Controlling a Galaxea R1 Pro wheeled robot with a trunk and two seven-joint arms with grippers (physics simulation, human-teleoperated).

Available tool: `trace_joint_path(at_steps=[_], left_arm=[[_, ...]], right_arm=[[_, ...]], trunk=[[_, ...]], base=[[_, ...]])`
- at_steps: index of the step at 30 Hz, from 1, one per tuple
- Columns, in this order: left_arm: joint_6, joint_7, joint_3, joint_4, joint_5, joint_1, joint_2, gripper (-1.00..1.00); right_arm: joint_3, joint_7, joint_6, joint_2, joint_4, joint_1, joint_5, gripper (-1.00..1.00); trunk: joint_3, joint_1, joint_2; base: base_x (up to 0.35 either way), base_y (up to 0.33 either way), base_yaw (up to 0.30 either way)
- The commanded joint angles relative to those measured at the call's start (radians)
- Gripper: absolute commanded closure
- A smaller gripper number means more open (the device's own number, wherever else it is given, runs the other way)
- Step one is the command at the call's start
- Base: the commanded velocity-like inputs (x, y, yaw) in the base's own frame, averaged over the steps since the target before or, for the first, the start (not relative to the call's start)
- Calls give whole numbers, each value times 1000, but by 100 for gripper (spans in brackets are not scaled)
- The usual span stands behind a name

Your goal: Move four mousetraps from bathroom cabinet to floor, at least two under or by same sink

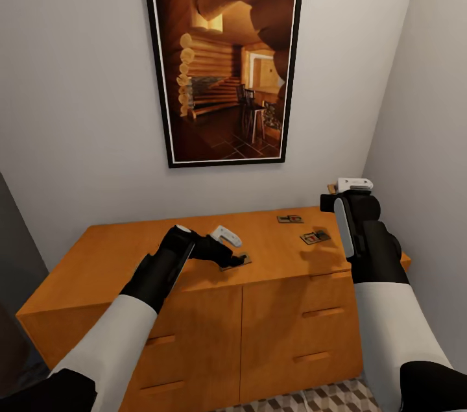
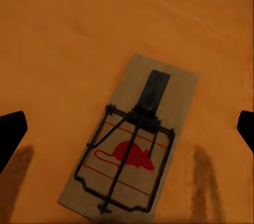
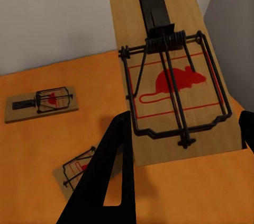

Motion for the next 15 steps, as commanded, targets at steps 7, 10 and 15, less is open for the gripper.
trace_joint_path(at_steps=[7, 10, 15], left_arm=[[0, -10, -87, 3, -2, 0, 3, -100], [-1, -10, -97, 5, -1, 0, 5, -100], [-1, -10, -103, 6, -2, 0, 6, -100]], right_arm=[[-1, 2, 4, 0, -1, -1, 3, 100], [-2, 2, 4, 0, -1, -1, 3, 100], [-2, 2, 4, -1, -1, -1, 3, 100]], trunk=[[-1, 0, -1], [-1, 0, -1], [-1, 0, -1]], base=[[0, 0, 0], [0, 0, 0], [0, 0, 0]])
